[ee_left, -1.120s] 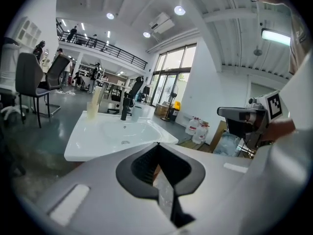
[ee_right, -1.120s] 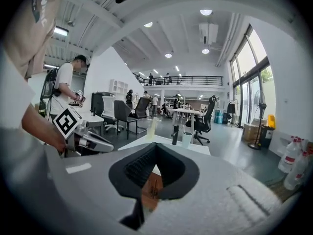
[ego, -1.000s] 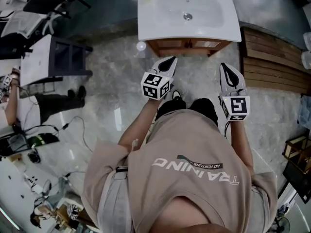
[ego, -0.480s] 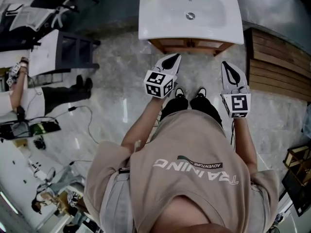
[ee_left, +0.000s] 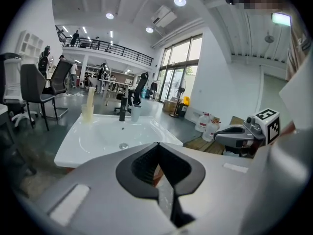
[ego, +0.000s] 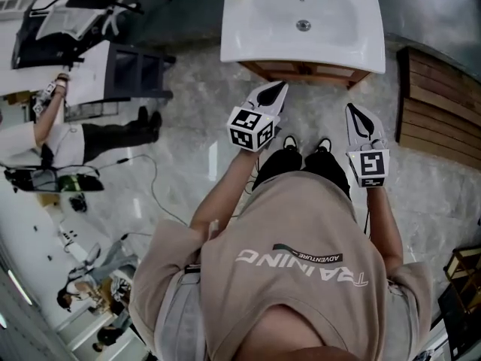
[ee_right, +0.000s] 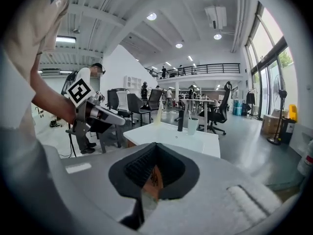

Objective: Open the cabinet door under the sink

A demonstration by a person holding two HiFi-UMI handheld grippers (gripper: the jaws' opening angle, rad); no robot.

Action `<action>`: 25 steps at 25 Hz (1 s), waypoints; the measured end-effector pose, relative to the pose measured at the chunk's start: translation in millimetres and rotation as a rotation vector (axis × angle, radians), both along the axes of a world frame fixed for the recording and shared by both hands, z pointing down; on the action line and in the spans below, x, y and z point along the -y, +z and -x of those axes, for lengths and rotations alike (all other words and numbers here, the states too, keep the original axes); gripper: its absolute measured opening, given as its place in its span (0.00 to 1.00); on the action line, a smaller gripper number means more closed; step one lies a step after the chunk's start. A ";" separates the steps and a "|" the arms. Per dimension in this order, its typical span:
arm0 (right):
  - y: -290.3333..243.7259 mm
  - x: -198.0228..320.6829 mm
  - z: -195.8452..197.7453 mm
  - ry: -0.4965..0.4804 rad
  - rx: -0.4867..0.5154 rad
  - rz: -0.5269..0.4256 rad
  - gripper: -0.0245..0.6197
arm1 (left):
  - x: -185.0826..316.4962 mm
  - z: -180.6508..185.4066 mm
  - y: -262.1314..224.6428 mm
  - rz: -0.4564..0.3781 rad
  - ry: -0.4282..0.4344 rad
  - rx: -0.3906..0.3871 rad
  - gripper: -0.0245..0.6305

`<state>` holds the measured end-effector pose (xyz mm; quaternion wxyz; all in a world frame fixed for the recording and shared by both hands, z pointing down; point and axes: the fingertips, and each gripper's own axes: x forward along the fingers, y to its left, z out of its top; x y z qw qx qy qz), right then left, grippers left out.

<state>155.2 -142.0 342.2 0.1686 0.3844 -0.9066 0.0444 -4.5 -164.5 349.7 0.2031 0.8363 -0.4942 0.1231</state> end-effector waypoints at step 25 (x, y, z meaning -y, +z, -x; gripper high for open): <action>96.7 27.6 20.6 -0.071 -0.023 0.044 0.04 | 6.1 0.0 160.4 0.212 -0.060 -0.112 0.06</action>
